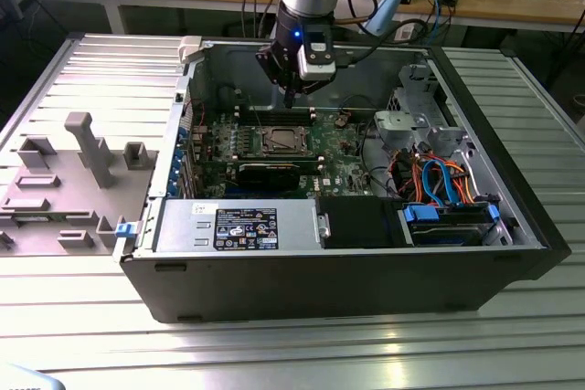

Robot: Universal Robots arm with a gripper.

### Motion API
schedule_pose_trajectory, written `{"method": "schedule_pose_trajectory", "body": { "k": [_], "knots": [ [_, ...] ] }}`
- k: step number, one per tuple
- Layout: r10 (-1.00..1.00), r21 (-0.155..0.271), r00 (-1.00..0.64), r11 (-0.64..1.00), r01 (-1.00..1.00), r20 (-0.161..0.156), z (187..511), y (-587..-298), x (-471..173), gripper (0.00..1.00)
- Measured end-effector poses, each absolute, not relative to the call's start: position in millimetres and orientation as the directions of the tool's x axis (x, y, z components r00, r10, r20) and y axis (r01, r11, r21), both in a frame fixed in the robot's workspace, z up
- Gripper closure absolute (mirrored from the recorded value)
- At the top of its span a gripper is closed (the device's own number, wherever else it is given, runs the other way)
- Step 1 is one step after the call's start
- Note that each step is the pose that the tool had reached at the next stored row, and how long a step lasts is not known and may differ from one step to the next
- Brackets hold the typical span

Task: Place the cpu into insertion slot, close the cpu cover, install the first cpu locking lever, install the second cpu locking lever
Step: 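Install the first cpu locking lever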

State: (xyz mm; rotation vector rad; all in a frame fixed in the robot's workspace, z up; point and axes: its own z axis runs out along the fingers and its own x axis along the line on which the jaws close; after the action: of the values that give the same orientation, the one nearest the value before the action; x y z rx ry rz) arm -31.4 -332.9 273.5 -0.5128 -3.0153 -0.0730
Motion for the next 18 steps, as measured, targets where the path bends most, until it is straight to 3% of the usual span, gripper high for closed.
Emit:
{"method": "schedule_pose_trajectory", "body": {
  "k": [18],
  "knots": [
    [0.188,0.033,-0.978,0.981,0.192,0.089,273.5,-332.9,-31.4,0.89]
  ]
}}
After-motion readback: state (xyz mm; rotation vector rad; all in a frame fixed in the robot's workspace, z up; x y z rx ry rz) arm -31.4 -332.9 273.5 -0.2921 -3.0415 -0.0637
